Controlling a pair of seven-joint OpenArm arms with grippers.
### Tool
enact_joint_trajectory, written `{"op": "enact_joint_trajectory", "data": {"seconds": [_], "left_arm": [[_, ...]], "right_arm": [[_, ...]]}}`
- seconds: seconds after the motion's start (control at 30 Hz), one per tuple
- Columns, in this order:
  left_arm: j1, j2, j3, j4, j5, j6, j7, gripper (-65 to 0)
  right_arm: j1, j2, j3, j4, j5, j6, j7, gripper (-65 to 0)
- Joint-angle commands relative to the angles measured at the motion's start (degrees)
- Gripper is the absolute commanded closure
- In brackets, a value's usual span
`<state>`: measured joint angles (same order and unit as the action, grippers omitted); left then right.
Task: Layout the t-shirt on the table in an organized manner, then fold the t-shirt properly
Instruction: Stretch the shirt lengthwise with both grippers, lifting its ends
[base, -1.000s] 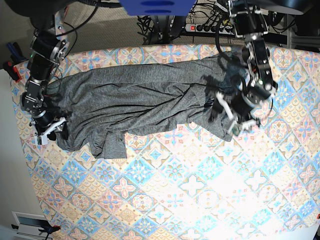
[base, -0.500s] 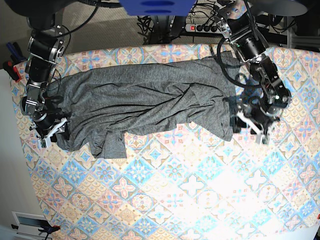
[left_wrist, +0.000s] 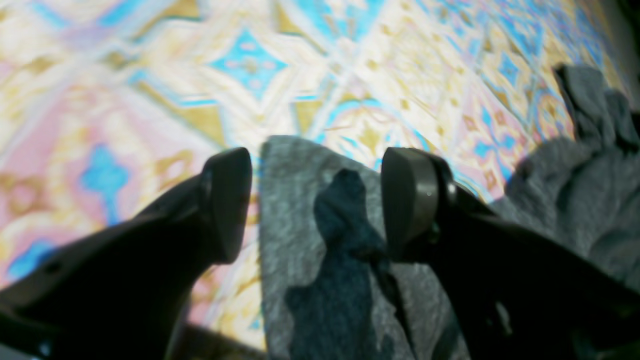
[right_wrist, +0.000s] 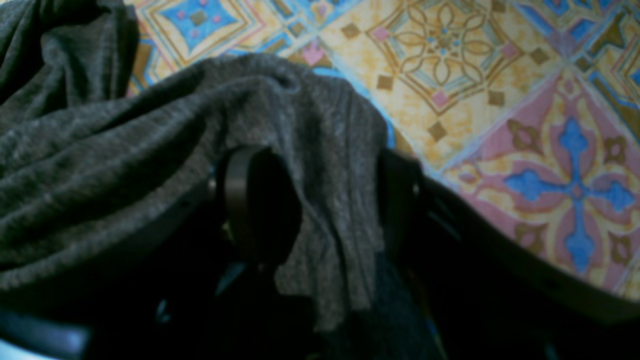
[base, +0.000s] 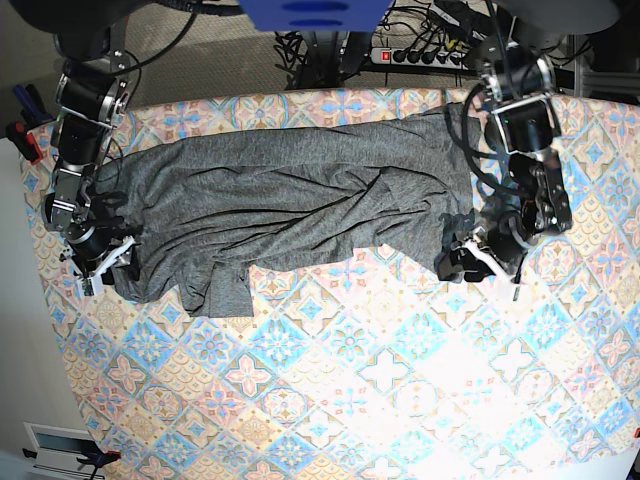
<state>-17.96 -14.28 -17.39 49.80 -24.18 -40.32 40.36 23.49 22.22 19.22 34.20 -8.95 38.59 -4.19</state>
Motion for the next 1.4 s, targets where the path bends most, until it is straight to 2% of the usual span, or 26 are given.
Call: {"op": "enact_joint_trajectory", "data": {"seconds": [0.0, 0.17, 0.23, 0.33, 0.43, 0.53, 0.73, 0.77, 0.9, 1.0, 1.07, 1.2, 1.37], "left_arm": [[-0.3, 0.3, 2.3, -0.3, 2.5, 0.3, 4.5, -39.9], [0.0, 0.5, 9.3, -0.4, 2.4, 0.3, 5.1, -39.7], [0.0, 0.5, 11.5, -0.4, 2.3, 0.3, 7.0, -36.9], [0.1, 0.5, 13.1, -0.4, 2.8, 0.3, 8.9, -27.3], [0.9, 0.2, 11.8, -0.4, 2.7, 0.3, 9.4, -15.1], [0.9, 0.1, 10.1, -0.4, 2.9, 0.3, 9.6, -4.9], [0.7, 0.3, 10.2, -0.1, 4.6, 0.3, 11.3, -4.7], [0.6, 0.4, 10.0, -0.1, 5.2, 0.3, 11.3, -4.7], [0.3, 0.4, 10.0, 0.0, 5.1, 0.3, 11.3, -4.7], [0.7, 0.5, 10.0, 3.8, 5.1, 0.3, 11.5, -4.7], [0.9, 0.5, 10.0, 7.6, 5.0, 0.3, 14.3, -4.7], [3.7, 0.9, 7.8, 19.7, 4.9, 0.3, 21.0, -4.7], [6.7, 1.5, 2.2, 30.2, 5.2, 0.3, 27.5, -4.7]], "right_arm": [[0.0, -0.1, -0.5, -0.2, -2.3, 1.4, -3.9, -32.3], [0.0, -0.1, -0.6, -0.2, -2.3, 1.4, -3.9, -32.3], [0.0, -0.1, -0.6, -0.2, -2.3, 1.4, -3.9, -32.3], [0.0, -0.1, -0.6, -0.2, -2.3, 1.4, -3.9, -32.3], [0.0, -0.1, -0.7, -0.2, -2.3, 1.4, -3.9, -31.9], [-0.1, -0.1, -0.8, -0.2, -2.3, 1.4, -3.9, -24.6], [0.0, -0.1, -0.7, -0.2, -2.3, 1.4, -3.9, -1.3], [0.0, -0.2, -0.6, -0.2, -2.3, 1.4, -3.9, 0.0], [0.1, -0.1, -0.1, 0.0, -2.3, 1.4, -3.7, 0.0], [0.2, -0.1, -0.1, 0.0, -2.3, 1.2, 0.7, 0.0], [0.2, -0.1, -0.1, 0.0, -2.3, 0.1, 3.1, 0.0], [0.1, -0.1, 0.8, 0.2, -2.2, 0.1, 3.8, 0.0], [0.0, -0.3, 10.2, 9.6, -2.3, 0.1, 3.4, 0.0]]}}
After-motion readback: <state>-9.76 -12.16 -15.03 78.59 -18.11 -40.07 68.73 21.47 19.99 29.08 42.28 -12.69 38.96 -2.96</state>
